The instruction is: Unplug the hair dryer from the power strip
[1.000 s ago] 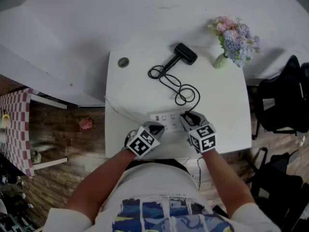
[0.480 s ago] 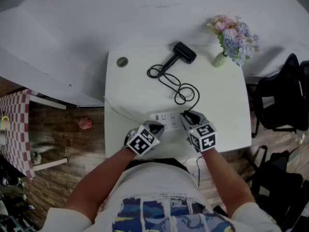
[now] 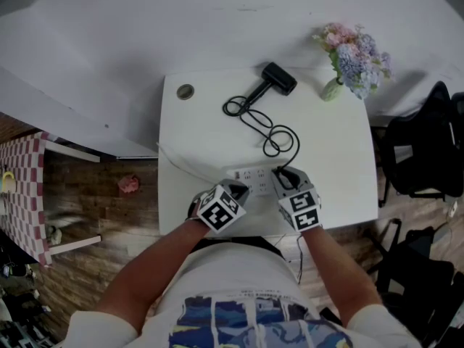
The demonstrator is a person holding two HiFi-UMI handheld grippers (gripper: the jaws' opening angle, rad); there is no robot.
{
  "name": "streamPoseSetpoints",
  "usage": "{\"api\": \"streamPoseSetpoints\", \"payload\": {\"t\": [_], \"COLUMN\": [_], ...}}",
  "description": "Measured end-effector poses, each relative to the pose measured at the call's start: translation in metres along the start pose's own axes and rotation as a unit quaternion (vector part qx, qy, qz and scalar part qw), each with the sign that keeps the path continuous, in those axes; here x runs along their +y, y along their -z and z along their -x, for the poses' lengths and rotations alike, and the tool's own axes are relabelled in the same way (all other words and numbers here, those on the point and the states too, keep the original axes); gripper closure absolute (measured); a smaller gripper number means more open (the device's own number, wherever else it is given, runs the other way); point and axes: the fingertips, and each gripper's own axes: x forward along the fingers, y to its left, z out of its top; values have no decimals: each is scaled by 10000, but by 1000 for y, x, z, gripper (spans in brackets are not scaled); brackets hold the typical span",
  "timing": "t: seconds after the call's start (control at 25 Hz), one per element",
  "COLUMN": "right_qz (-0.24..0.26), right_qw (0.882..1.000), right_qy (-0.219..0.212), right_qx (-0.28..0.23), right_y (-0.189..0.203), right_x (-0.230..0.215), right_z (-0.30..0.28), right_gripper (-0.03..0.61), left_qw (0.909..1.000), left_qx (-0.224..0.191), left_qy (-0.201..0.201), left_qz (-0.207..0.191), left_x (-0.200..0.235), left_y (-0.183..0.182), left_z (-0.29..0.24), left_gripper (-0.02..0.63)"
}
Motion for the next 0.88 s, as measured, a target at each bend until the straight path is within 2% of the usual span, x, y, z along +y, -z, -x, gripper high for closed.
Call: {"api": "streamPoseSetpoints", "payload": {"t": [0.08, 0.64, 0.88], "right_qz": [149, 114, 471], "right_qw": [9999, 9999, 9983], "right_qy": [28, -21, -107], "right_qx": [2, 47, -326], "right_y": [-2, -5, -53], "right_x": [2, 2, 2], "right_z": [0, 4, 14], "right_gripper": [519, 526, 525], "left_qw": [10000, 10000, 9998], "left_qx": [35, 32, 139], "left_qy": [4, 15, 28], "left_qz": [-8, -53, -150], "left_x": [0, -1, 0], "left_y": [0, 0, 0], "left_z": [0, 0, -1], "left_gripper": [611, 612, 611]}}
